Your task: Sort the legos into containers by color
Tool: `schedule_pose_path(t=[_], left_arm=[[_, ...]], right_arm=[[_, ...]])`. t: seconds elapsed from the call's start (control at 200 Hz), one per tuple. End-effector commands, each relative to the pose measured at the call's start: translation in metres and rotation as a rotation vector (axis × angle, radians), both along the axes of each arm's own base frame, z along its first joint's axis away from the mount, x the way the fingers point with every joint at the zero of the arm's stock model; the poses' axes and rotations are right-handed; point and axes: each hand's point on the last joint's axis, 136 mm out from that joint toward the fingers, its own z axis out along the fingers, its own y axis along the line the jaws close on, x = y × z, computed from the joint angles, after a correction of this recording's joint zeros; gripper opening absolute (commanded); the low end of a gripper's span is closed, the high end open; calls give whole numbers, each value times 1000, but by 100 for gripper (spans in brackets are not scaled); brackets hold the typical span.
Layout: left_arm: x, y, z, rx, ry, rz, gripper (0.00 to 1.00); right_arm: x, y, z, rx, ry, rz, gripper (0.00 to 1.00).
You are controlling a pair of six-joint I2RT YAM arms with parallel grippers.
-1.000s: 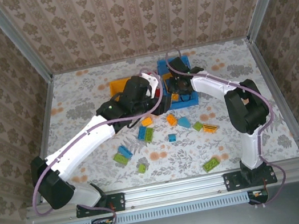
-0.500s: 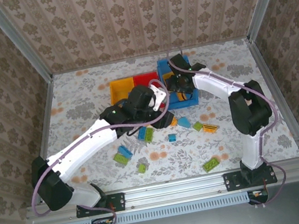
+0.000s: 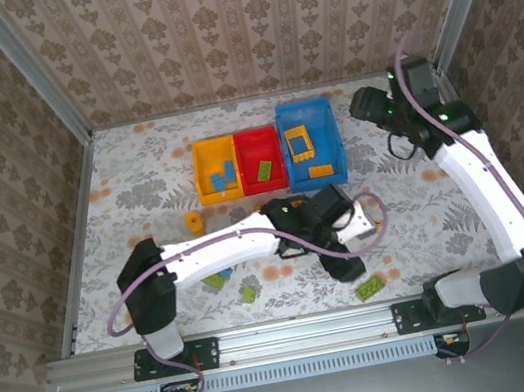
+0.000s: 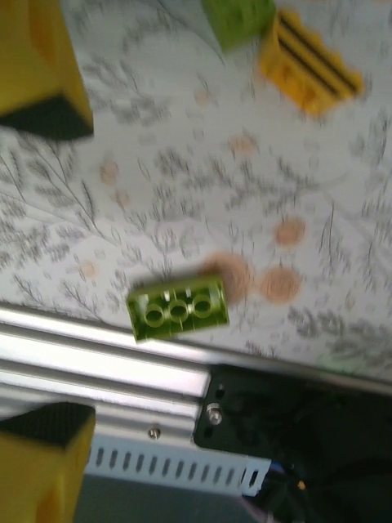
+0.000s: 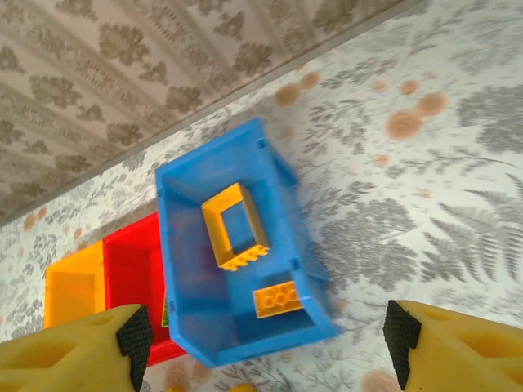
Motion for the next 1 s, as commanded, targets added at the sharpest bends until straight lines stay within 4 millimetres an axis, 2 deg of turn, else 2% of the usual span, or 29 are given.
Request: schedule_pose_path(t=[0.0,0.21,0.315,0.57,0.665,0.83,0.995], left_arm=[[-18,-6,-3,24,49,-44,100],[-38,-17,-38,122,68,-56,99],[-42,-22,-56,177,77,-43,99],[-43,-34,-78,235,90,-4,100],[-46,-40,-86,255,105,5,96],[-42,-49,-100,294,110,44,84],[-39,-46,-114,346,94,66,75]], right_arm=[[-34,-5,-20,23,105,36,81],[-66,-8,-8,99,74,56,85],[-78,-10,-3,100,62,66,86],[-101,-13,1,123,29,66,86],[-107,-13,2,134,18,63,87],[-117,-11,1,151,11,65,86],[-123,-12,-1,155,5,60,86]])
